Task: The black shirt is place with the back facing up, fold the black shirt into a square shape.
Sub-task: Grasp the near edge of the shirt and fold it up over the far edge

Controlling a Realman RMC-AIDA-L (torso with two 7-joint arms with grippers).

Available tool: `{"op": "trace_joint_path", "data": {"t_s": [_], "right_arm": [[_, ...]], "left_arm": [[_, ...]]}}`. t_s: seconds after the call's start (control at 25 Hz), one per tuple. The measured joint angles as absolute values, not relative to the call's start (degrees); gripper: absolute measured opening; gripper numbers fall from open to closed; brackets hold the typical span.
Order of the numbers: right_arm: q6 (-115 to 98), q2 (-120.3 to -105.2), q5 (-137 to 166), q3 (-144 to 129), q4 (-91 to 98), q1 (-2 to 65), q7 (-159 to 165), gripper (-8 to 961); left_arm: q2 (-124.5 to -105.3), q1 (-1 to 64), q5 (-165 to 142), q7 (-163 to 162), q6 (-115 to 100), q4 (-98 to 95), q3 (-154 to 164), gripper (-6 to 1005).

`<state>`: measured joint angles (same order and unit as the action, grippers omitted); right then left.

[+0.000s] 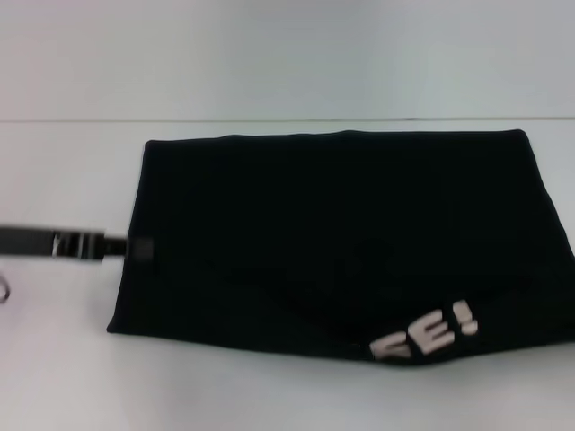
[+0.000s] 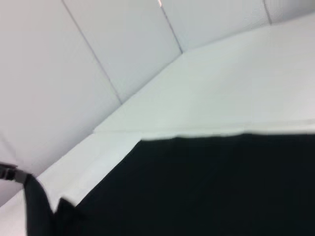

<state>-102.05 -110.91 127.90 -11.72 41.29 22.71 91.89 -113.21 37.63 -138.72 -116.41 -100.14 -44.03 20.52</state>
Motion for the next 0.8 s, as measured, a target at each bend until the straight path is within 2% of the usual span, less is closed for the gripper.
{"op": "trace_joint_path", "data": {"t_s": [0.16, 0.36, 0.64, 0.8], "right_arm": [[-96.33, -110.11, 127.34, -9.79, 40.08, 26.63, 93.51, 46], [-85.93, -109.59, 127.34, -9.84, 36.29, 31.14, 96.27, 46], [-66.92, -109.46, 127.63, -15.53, 29.24, 38.28, 98.72, 45], [-56.15, -110.00, 127.65, -18.80, 25.77, 42.62, 99.12, 45]], "left_arm": [[-111.87, 41.96, -138.91, -116.96, -91.40, -41.75, 22.06, -2], [-111.64, 45.87, -138.87, -117.17, -78.02, -38.54, 22.90, -2], [-113.55, 48.45, -138.41, -116.99, -59.29, -34.13, 29.74, -2], [-114.79, 49.18, -138.37, -117.06, -52.99, -33.49, 32.69, -2]]}}
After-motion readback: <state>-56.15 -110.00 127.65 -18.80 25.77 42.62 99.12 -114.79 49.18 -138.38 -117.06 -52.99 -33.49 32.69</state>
